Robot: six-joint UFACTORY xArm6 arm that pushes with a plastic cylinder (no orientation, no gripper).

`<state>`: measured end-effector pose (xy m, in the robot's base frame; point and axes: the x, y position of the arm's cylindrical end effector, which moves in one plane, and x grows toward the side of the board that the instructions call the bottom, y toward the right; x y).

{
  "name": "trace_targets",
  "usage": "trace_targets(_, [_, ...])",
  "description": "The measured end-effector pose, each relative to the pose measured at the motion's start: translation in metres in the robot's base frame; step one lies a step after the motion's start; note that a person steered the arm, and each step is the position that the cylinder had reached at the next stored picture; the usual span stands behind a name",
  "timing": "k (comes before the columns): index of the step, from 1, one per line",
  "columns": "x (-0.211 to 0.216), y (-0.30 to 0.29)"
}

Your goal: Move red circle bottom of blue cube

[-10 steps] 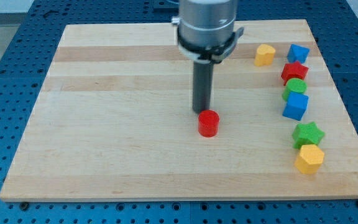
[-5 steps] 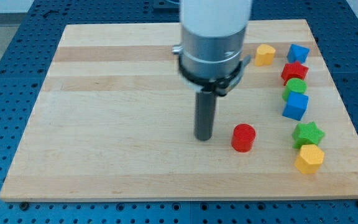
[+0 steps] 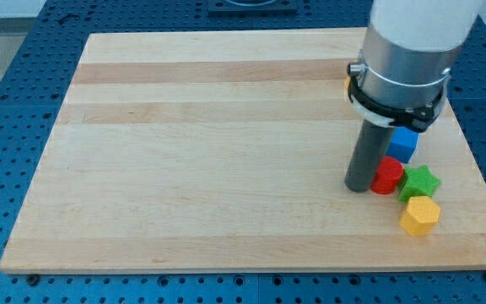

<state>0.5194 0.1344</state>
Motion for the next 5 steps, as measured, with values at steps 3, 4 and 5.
trace_targets(3, [0.023, 0.003])
trace_targets(4, [0.005, 0.017])
trace_targets(5, [-0.006, 0.027])
